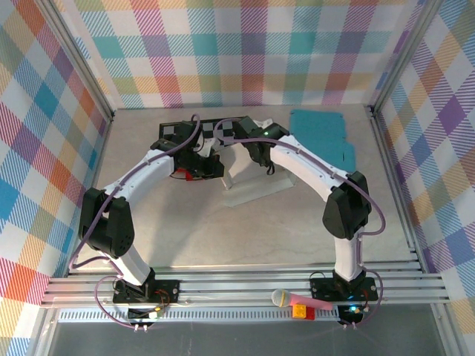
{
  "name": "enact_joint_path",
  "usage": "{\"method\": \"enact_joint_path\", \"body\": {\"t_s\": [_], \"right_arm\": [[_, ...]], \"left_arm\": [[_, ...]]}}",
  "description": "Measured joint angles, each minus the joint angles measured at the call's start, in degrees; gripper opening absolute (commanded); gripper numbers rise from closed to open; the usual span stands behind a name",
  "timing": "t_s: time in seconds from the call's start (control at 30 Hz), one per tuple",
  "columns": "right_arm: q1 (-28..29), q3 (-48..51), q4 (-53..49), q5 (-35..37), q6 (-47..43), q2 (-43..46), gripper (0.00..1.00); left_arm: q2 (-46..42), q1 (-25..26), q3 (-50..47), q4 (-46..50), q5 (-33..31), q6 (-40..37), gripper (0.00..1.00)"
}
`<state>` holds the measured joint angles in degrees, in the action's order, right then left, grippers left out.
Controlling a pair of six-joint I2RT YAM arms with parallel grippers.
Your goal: Fold the paper box
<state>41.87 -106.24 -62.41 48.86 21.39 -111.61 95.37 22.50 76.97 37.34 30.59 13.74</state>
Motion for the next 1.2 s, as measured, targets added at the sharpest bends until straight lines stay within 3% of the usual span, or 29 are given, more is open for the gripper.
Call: {"method": "enact_joint_path", "body": {"t_s": [0.17,0.4,0.57,0.67,0.8,0.87,0.93,1.03,1.13,1.2], "right_arm": [[1.07,-1.75,-2.58,1.46,1.79,-0.22,0.0],[-1.31,-1.01,-1.22,-6.08,-0.39,2.51,0.39],[-3.13,-1.14,-0.55,-11.76,-2.69,6.01,0.5],[-3.87,-1.14,-0.42,-13.62,-3.48,6.71,0.49],[-4.68,-1.01,0.26,-15.32,-4.52,6.73,0.39],[-5.07,-1.01,0.85,-16.15,-4.74,6.73,0.39],[-5.35,-0.98,1.53,-17.53,-5.42,6.73,0.45],[-6.08,-1.01,2.99,-23.1,-6.97,6.84,0.47],[-7.26,-1.25,3.19,-29.38,-8.46,6.88,0.36],[-8.46,-1.62,3.13,-32.83,-9.07,6.93,0.35]], "left_arm": [[0.0,0.02,0.0,0.0,-0.52,0.72,0.0],[-0.09,0.07,0.0,-0.2,-0.68,0.83,0.0],[-0.5,0.26,0.0,-0.55,-0.52,0.83,0.0],[-0.61,0.26,0.0,-0.98,-0.46,0.83,0.0],[-0.63,0.28,0.0,-1.14,-0.46,0.81,0.0],[-0.63,0.35,0.0,-1.25,-0.48,0.83,0.0],[-0.63,0.37,0.0,-1.27,-0.48,0.83,0.0],[-0.63,0.37,0.0,-1.22,-0.5,0.81,0.0],[-0.61,0.35,0.0,-0.59,-1.25,0.81,0.0],[-0.63,0.35,0.0,0.2,-1.64,0.83,0.0]]}}
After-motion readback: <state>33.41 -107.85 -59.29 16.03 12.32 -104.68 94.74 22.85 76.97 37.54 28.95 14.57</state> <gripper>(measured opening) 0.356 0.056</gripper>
